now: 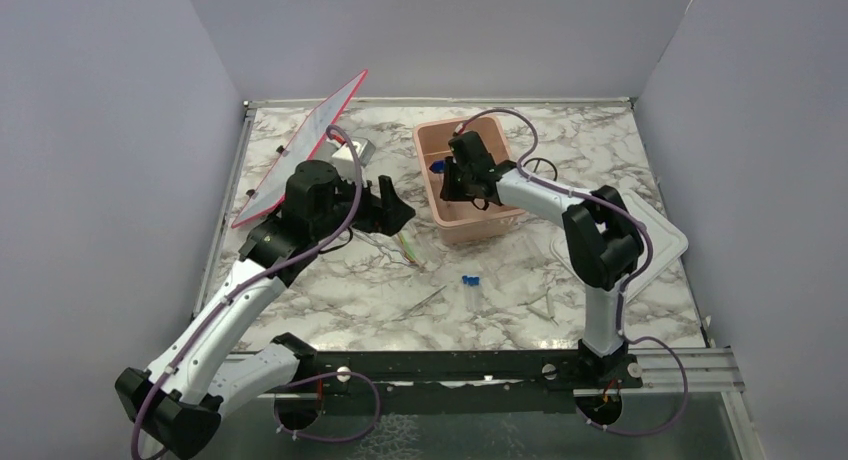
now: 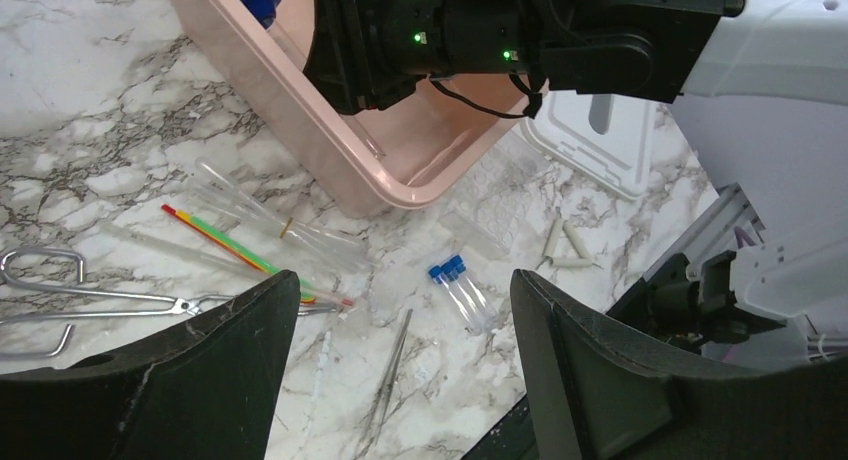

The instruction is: Organize the chemistry lab equipment

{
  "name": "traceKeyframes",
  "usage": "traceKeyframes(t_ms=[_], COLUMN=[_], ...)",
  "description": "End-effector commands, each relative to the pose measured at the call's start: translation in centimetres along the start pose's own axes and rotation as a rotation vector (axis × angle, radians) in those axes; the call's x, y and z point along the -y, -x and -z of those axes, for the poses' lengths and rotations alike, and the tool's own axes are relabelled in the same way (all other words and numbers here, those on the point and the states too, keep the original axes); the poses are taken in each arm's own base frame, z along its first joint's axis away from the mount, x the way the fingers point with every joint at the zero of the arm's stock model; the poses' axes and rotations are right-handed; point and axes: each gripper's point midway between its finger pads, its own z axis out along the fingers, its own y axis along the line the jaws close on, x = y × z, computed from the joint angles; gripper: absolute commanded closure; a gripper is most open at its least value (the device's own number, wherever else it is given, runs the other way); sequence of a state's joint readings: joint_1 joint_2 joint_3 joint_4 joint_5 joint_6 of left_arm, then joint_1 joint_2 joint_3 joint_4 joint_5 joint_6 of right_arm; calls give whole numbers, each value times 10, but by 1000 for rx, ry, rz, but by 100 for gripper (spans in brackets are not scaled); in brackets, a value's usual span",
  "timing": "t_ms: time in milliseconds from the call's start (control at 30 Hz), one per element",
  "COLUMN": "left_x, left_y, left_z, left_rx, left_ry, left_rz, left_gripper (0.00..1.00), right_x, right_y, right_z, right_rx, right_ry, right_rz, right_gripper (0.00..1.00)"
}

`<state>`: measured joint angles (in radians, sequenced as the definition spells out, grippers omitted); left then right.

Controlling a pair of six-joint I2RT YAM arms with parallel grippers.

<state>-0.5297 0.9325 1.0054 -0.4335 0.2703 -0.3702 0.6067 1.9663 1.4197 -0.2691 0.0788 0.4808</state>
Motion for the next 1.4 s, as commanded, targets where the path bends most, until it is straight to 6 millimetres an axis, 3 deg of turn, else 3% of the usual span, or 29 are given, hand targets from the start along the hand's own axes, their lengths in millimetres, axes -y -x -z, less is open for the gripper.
traceKeyframes(t_ms=[0, 200, 333, 433, 500, 667, 867, 1167, 1367], left_x=[-7, -18, -26, -32, -36, -41, -55, -69, -93], left_y=[20, 26, 24, 21, 20, 11, 2, -45, -80], left_z=[-13, -24, -29, -32, -33, -38, -42, -66, -73], left_rx=[74, 71, 58, 52, 46, 23, 17, -79, -113], left_ry=[67, 131, 172, 207, 225, 243, 307, 379, 506], left_rz=[8, 11, 25, 46, 50, 72, 87, 96, 227], left_gripper=[22, 23, 23, 22, 22, 21, 22, 29, 31], right_x=[-2, -6, -2, 0, -2, -3, -8, -44, -35], right_y=[-10, -18, -11, 2, 11, 33, 46, 41, 29], right_z=[-17, -26, -17, -3, 10, 43, 80, 125, 132], right_rx=[-23, -55, -37, 2, 30, 98, 131, 115, 98], right_ry=[41, 74, 43, 27, 29, 24, 57, 226, 183], right_rz=[39, 34, 33, 29, 28, 34, 90, 144, 91], right_gripper=[68, 64, 55, 44, 42, 40, 40, 43, 44])
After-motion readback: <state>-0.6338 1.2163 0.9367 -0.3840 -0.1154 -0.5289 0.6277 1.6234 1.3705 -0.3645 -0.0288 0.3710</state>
